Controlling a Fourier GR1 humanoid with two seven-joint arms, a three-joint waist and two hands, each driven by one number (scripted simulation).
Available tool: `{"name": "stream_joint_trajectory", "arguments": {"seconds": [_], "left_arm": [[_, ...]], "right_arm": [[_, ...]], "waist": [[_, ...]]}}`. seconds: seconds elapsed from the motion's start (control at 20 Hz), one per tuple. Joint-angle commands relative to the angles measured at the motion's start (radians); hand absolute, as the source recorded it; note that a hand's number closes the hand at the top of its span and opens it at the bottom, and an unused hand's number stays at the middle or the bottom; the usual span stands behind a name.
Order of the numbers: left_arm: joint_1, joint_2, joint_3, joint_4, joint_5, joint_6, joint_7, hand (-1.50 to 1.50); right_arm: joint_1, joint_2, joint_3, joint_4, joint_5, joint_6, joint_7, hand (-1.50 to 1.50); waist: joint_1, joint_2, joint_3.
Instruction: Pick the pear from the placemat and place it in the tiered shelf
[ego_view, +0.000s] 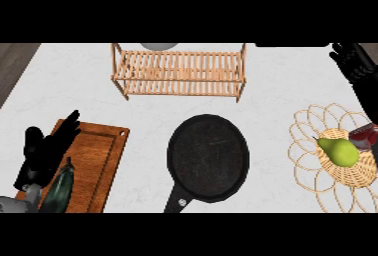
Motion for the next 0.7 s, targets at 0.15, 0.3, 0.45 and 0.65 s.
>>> {"name": "stream_joint_trajectory", "arguments": {"seconds": [0.15,0.3,0.45,0.65], "left_arm": [[-0.033,-0.064,-0.042,-0.010,-0.061,0.005,-0.071,0.00],[-0.028,-0.068,-0.055,-0.031,-0.054,-0.014,-0.083,0.00],[-0.023,-0.094,-0.073,0.024,-0.053,-0.074,-0.152,0.00],[0.010,-0.135,-0.095,0.010,-0.081,-0.046,-0.167,0.00]], "right_arm": [[-0.004,-0.267,-0.037,0.258,0.084,0.178,0.091,-1.50],[0.090,-0.473,0.093,0.278,0.376,0.173,0.124,-1.50],[0.019,-0.352,-0.041,0.583,0.216,0.170,0.088,1.50],[-0.025,-0.307,-0.070,0.700,0.100,0.377,-0.057,-1.50]], "waist": [[0.001,0.004,-0.015],[-0.003,0.032,-0.029],[0.030,0.014,-0.012],[0.024,-0.001,-0.012]]}}
